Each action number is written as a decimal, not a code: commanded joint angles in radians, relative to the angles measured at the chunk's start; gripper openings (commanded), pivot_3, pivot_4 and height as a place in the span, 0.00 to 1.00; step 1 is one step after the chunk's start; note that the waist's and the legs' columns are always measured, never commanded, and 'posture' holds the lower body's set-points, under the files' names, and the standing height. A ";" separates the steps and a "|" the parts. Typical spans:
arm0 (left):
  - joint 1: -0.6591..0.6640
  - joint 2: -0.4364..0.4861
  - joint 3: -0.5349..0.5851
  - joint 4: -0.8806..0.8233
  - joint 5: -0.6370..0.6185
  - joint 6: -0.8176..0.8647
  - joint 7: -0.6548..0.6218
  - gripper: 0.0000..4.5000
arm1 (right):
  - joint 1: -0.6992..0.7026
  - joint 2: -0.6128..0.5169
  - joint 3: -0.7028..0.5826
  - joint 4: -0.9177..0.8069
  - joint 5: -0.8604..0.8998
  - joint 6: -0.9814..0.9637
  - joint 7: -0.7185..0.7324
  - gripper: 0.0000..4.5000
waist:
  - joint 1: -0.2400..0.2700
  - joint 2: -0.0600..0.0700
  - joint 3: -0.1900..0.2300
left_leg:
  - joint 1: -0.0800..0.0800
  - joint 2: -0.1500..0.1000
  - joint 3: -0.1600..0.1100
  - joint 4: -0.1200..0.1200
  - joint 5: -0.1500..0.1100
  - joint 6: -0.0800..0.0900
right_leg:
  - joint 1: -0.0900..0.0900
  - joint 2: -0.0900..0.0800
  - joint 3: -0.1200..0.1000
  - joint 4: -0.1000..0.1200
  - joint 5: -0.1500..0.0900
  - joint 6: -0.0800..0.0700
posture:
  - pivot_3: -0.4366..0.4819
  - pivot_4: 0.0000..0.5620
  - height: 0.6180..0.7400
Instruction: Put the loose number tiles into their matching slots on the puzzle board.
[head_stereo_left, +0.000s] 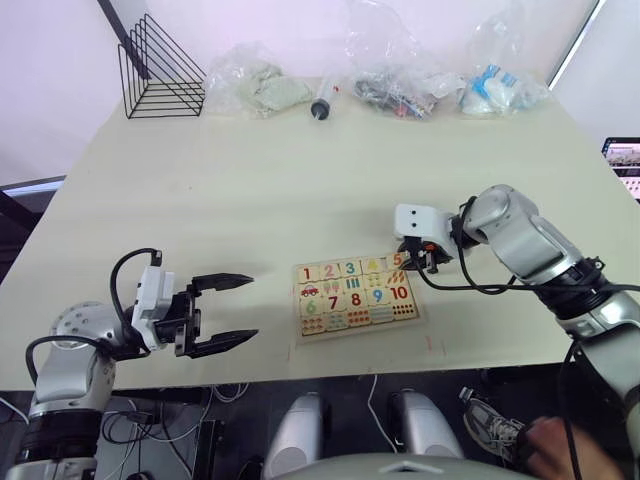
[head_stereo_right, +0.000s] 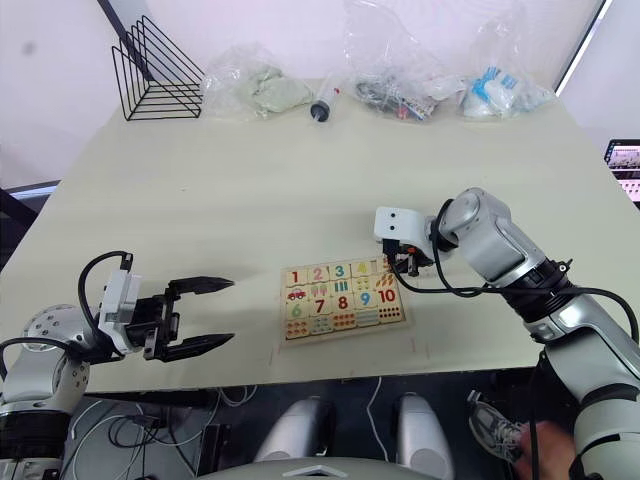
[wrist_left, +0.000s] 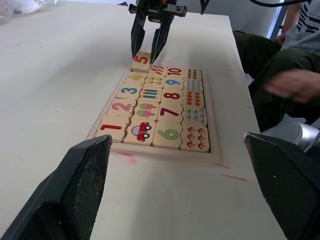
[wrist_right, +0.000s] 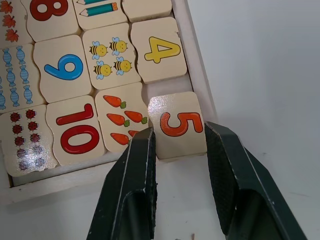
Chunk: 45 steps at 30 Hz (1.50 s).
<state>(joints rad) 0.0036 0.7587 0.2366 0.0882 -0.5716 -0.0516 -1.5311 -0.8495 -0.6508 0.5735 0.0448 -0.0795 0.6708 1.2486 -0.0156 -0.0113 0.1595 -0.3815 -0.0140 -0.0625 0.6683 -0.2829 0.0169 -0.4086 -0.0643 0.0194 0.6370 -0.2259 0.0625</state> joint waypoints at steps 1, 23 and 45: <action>0.003 0.005 0.030 -0.007 -0.018 -0.017 -0.007 1.00 | -0.027 0.005 -0.006 -0.010 -0.012 -0.015 0.007 0.19 | 0.000 0.000 0.000 | 0.000 0.000 0.000 0.000 0.000 0.000 | 0.000 0.000 0.000 0.000 0.000 0.000 | 0.48 0.27 1.00; 0.005 0.007 0.029 0.023 -0.016 -0.038 -0.024 1.00 | -0.013 0.037 0.001 0.004 -0.039 -0.049 0.030 0.19 | -0.001 0.000 0.000 | 0.000 0.000 0.001 0.000 0.000 0.000 | 0.000 -0.001 0.001 0.000 0.000 0.000 | 0.48 0.27 1.00; 0.002 0.005 0.022 0.041 -0.011 -0.053 -0.026 1.00 | -0.011 0.030 -0.006 0.016 -0.043 -0.065 0.048 0.99 | -0.001 0.000 0.000 | 0.000 -0.001 0.001 0.000 0.000 0.000 | 0.000 -0.004 -0.001 0.000 0.000 0.000 | 0.48 0.27 1.00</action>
<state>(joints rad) 0.0054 0.7586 0.2364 0.1300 -0.5715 -0.0936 -1.5481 -0.8500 -0.6110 0.5764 0.0633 -0.1176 0.6162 1.2888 -0.0169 -0.0118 0.1593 -0.3811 -0.0155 -0.0618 0.6682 -0.2831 0.0171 -0.4086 -0.0679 0.0186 0.6371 -0.2258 0.0629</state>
